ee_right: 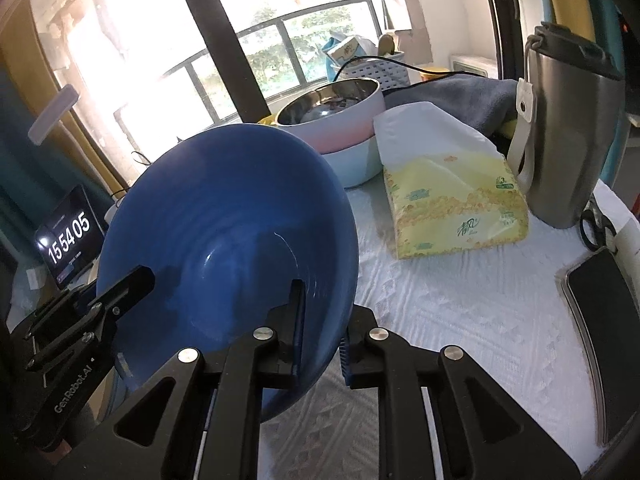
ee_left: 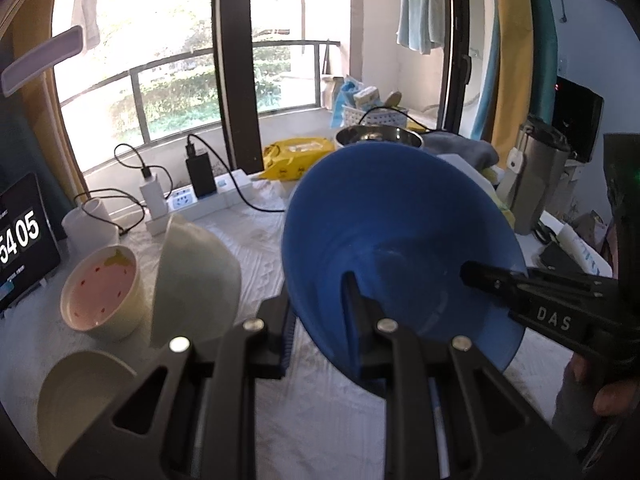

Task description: Organize plates and bowls

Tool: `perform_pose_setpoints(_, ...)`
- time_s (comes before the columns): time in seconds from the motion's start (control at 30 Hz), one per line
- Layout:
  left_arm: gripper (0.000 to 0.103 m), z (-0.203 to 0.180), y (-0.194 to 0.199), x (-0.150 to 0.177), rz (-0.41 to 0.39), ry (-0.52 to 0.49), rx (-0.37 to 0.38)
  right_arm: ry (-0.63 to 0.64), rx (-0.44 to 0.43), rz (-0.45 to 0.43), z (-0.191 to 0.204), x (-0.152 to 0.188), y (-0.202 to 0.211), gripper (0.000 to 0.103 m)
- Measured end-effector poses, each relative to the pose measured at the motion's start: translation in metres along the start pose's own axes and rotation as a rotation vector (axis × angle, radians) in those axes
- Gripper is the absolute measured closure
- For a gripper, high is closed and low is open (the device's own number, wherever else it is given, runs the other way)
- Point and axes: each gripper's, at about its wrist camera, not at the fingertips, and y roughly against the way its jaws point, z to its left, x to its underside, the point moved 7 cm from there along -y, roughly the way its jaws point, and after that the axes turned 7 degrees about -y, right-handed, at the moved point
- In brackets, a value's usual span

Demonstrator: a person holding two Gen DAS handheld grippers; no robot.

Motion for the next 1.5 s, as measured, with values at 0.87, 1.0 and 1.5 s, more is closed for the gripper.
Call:
perform_pose_setpoints(0.87, 0.081, 0.04, 0.044, 0.044, 0.034, 0.116, -0.014, 0.122, -0.022, 0.087, 0.052, 0.034, -0.002, 0.079)
perform_pose_setpoints(1.0, 0.081, 0.047, 0.047, 0.053, 0.049, 0.133, -0.009, 0.133, -0.029, 0.112, 0.058, 0.041, -0.003, 0.078)
perform_pose_setpoints(1.5, 0.081, 0.062, 0.06, 0.074, 0.085, 0.148, -0.009, 0.215, 0.003, 0.212, 0.079, 0.071, -0.002, 0.073)
